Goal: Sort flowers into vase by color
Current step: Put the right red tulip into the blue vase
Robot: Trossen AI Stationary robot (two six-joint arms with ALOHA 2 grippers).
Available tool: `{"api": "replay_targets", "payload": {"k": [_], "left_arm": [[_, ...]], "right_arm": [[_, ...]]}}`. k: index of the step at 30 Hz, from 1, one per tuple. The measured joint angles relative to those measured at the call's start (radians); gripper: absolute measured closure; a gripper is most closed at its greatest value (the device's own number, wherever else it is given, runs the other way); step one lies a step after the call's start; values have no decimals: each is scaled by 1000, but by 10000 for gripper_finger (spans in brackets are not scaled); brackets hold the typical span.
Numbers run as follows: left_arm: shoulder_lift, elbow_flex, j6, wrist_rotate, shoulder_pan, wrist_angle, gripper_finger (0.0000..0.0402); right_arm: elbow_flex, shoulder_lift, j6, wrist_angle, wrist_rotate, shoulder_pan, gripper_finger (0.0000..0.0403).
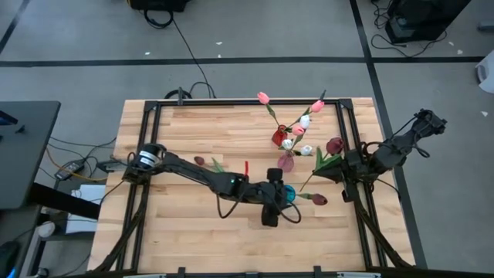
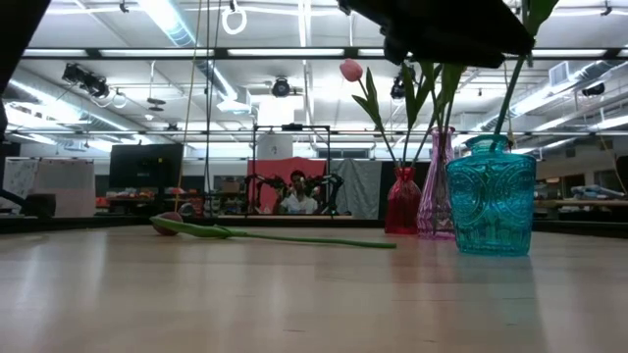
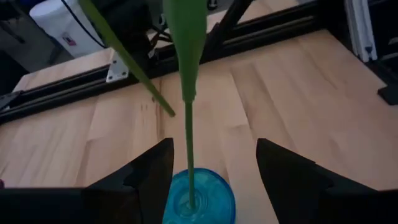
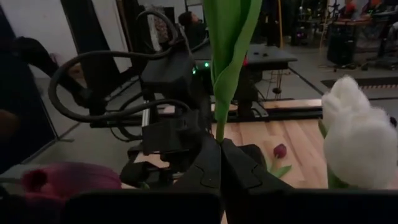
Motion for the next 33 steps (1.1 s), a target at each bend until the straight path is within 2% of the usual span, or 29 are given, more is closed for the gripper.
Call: {"api": "replay_targets", "payload": {"k": [6, 17, 20, 26, 33], "left_arm": [[23, 0, -26, -50, 0, 52, 176], [40, 0, -43, -59, 19, 155, 214], [51, 0, -60, -34, 29, 173, 229], [51, 0, -73, -21, 34, 204, 281], [44, 0, -71, 79, 35, 169, 360]], "right_arm": [[-9, -10, 2, -17, 51, 17, 398], [-9, -37, 29, -58, 49, 17, 398], [-9, -38, 29, -60, 59, 17, 398], [-9, -38, 51, -61, 78, 14, 398], [-29, -39, 77, -57, 86, 15, 398]]}}
